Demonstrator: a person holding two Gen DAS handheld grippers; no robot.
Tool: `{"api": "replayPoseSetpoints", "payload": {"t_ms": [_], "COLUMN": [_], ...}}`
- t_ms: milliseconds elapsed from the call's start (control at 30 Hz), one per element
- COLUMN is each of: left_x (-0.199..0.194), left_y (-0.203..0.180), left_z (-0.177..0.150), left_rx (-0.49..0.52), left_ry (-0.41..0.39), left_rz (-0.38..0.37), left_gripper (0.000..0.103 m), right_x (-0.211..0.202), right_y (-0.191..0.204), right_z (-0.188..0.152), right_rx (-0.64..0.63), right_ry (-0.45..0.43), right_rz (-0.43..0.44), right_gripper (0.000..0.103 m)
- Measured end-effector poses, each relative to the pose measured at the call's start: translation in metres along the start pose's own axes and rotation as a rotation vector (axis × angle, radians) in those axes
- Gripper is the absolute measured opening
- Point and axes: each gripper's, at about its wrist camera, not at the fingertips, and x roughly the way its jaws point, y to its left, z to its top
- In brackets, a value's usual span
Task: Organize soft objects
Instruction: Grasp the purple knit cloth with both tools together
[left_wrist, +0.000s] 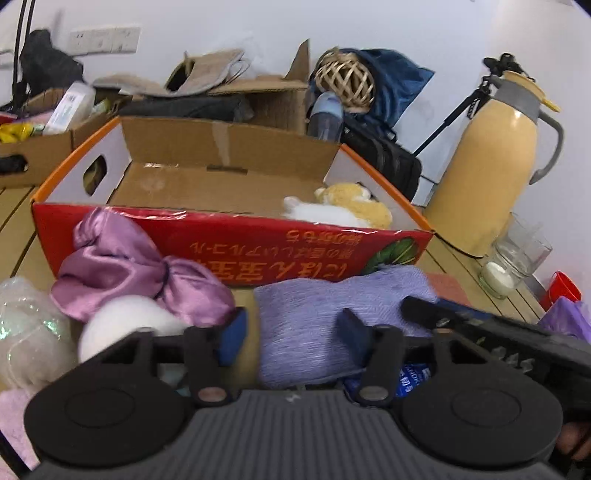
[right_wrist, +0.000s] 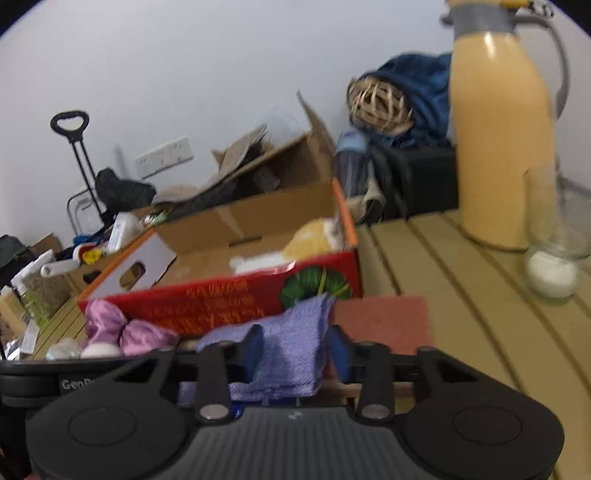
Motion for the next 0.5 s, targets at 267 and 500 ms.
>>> {"api": "replayPoseSetpoints", "payload": {"t_ms": [267,500], "left_x": [0.003,0.005], "left_y": [-0.014,-0.007], "left_z": [-0.007,-0.011], "left_rx": [0.039,-0.073], "left_ry": [-0.005,0.053], "left_rz": [-0.035,-0.093], "left_gripper": [0.081,0.064], "right_x": [-0.010,-0.017], "right_y": [0.000,-0.024], "right_z": [-0.004,-0.008], "right_rx": [-0.035,0.017], "right_ry": [-0.028,-0.004], "right_rz": [0.039,-0.010], "right_gripper": [0.002,0.002]}}
